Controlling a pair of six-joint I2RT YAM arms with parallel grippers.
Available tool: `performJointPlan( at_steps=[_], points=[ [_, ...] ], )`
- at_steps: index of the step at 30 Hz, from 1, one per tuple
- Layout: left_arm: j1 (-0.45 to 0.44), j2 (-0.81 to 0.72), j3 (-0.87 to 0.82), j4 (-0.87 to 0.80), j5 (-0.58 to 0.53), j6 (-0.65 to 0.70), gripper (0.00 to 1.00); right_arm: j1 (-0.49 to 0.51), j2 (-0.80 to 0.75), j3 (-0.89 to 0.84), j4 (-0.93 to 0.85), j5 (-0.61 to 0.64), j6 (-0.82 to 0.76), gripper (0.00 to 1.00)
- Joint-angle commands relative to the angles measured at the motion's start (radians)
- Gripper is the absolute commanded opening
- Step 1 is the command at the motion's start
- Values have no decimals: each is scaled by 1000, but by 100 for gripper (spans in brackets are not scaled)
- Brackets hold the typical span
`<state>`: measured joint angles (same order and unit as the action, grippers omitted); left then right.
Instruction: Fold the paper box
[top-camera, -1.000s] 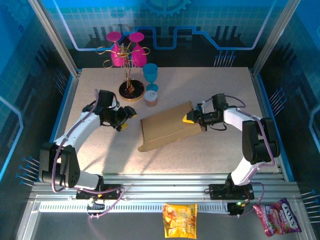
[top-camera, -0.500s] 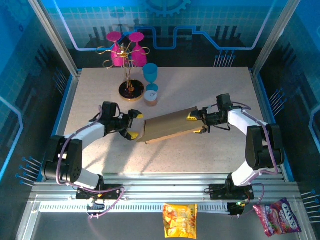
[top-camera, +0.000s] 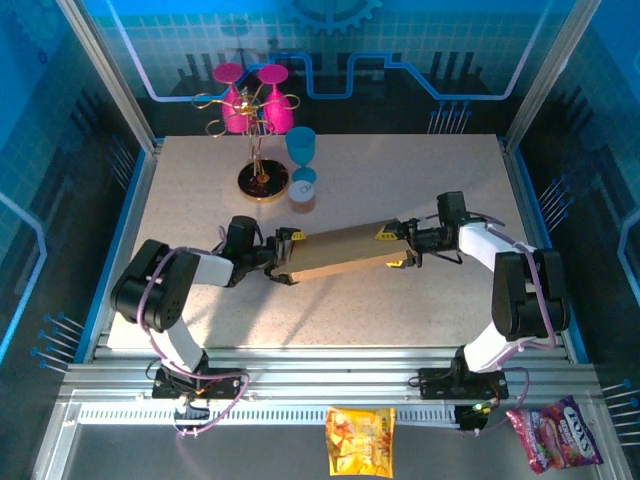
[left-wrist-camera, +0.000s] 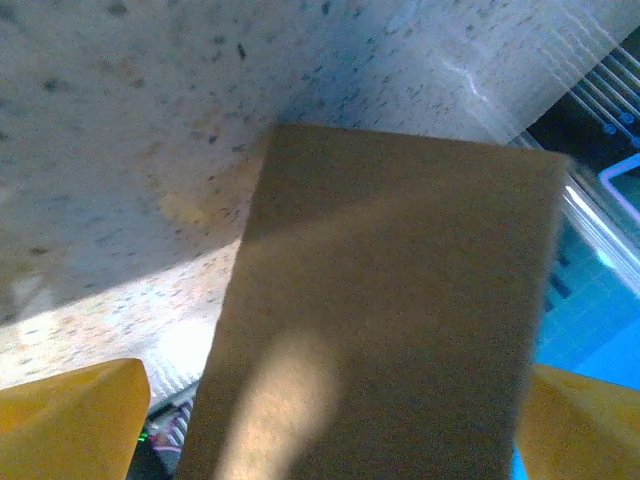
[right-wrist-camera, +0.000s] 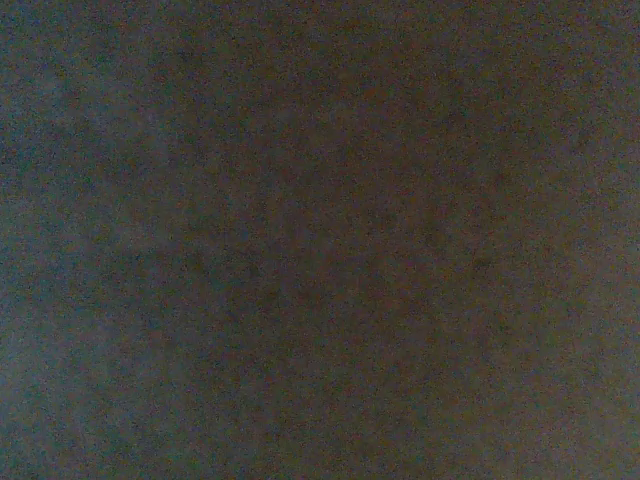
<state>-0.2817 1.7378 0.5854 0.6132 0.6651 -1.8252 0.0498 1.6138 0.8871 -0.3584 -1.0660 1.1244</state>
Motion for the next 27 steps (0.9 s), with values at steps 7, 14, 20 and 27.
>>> performJointPlan(
  at_steps=[7, 14, 20, 27],
  points=[
    [-47, 18, -66, 246, -89, -213, 68, -57, 11, -45, 17, -51, 9, 31],
    [-50, -35, -71, 160, -95, -249, 38, -62, 23, -30, 8, -39, 6, 46],
    [-50, -126, -73, -12, -113, -286, 35, -99, -44, 47, -146, 35, -105, 72],
    [-27, -290, -63, -351, -144, -320, 36, -194, -166, 215, -448, 221, -335, 80]
  ],
)
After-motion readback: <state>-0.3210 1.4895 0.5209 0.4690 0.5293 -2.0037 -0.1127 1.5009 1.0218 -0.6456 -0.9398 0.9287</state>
